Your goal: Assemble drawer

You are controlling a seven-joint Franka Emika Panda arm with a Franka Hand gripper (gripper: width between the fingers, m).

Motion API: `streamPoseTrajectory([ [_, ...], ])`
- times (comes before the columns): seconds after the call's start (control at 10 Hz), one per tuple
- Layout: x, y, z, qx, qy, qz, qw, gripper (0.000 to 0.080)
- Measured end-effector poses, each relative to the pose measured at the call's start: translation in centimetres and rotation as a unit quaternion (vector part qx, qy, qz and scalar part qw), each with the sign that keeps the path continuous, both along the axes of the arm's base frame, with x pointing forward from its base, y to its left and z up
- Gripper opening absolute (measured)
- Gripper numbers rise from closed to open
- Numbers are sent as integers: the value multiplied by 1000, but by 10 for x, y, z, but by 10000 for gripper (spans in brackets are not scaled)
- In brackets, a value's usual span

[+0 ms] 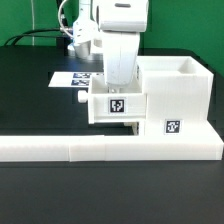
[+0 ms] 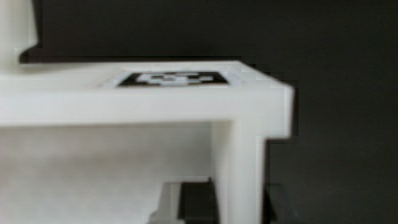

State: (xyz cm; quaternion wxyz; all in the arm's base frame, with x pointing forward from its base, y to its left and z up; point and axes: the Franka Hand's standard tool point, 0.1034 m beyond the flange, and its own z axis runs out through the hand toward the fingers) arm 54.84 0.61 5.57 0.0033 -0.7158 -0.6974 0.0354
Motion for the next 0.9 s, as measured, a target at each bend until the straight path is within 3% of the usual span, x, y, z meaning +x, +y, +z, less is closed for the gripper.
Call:
streamPoseTrajectory([
  [0.7, 0, 5, 0, -3, -1, 30, 1000, 39],
  [0.9, 3, 13, 0, -1, -11, 6, 1000, 39],
])
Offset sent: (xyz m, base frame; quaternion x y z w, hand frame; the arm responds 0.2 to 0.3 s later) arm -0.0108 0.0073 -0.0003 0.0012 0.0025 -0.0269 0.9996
